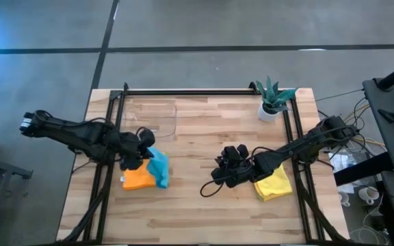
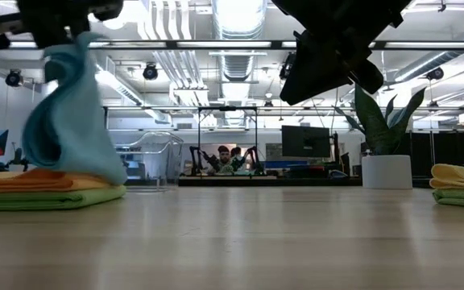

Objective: Fold microfiber towels
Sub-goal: Stack the blue microfiber cloth on top of the orange microfiber cloth

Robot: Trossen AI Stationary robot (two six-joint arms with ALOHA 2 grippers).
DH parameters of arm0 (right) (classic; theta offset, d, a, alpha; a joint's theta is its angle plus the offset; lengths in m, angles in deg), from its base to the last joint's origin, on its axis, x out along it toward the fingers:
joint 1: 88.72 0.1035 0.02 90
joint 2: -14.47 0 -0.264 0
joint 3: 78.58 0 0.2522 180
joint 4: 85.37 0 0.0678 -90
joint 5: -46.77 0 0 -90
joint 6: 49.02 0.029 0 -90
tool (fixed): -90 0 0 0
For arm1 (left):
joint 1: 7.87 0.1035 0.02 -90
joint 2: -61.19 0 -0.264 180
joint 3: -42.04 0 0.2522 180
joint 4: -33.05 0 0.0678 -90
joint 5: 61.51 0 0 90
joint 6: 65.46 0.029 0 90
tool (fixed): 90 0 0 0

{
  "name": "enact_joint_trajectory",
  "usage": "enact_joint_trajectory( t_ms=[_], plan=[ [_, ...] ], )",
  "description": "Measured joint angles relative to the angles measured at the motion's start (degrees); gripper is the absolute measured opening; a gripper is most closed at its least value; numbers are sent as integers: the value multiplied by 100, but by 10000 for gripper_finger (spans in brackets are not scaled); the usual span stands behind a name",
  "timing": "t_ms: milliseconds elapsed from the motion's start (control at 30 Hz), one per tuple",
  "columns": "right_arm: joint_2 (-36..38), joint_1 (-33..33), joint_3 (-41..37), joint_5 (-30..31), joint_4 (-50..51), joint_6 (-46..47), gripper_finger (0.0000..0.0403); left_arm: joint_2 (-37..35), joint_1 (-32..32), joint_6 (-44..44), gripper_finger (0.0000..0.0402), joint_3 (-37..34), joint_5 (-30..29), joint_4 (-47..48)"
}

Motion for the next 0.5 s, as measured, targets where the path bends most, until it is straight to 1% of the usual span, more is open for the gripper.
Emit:
enact_joint_trajectory(
  t_ms=[133,200,333,500],
  plan=[
    [0,0,0,0,-4,-7,57,238,6,412,0,126,-69,-877],
    [0,0,0,0,-5,-10,57,417,6,542,0,178,-64,-1036],
    [0,0,0,0,-7,-22,57,767,4,564,0,155,-62,-841],
    [0,24,0,0,33,-39,57,846,3,476,0,127,-172,-222]
  ],
)
